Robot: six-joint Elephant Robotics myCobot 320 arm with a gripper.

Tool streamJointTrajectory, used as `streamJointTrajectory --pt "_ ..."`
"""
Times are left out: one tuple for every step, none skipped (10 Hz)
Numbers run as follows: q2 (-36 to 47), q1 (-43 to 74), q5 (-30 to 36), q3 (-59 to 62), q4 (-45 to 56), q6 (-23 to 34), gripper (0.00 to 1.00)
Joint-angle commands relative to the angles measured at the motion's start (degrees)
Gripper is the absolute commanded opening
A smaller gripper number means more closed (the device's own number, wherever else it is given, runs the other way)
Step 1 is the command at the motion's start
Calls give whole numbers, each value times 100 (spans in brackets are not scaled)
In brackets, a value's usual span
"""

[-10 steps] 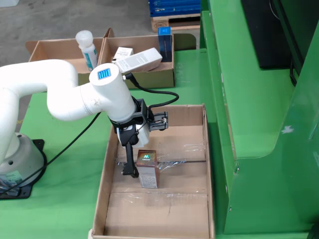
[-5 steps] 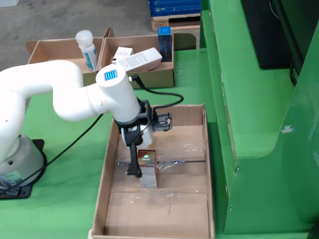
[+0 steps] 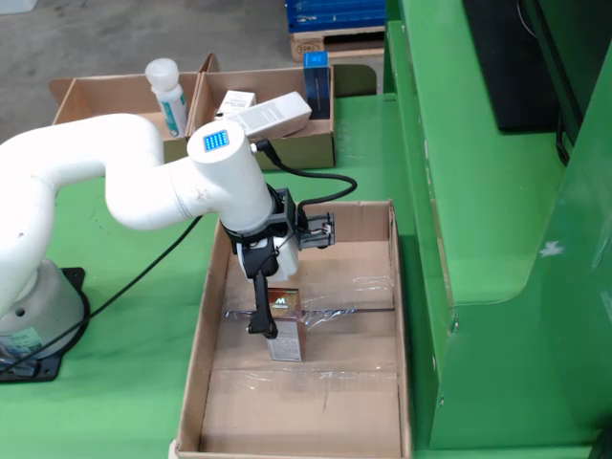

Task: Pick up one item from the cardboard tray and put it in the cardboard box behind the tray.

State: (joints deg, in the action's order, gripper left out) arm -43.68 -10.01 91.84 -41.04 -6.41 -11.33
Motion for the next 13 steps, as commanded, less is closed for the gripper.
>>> streamJointTrajectory --pt "146 38 10 202 -47 41 100" --pt "146 38 10 202 -47 41 100" --pt "146 38 10 202 -47 41 100" --pt "146 38 10 202 -47 41 100" --pt "146 38 10 202 -47 41 100" --pt "146 38 10 202 -47 41 100" --pt "146 38 10 202 -47 41 100" --pt "146 38 10 202 -47 41 100" --pt "146 38 10 202 -47 41 90" --pt "146 38 10 202 -47 41 80" --pt "146 38 10 202 -47 41 70" --pt "146 38 10 202 -47 41 60" --pt "146 38 10 202 -47 41 50"
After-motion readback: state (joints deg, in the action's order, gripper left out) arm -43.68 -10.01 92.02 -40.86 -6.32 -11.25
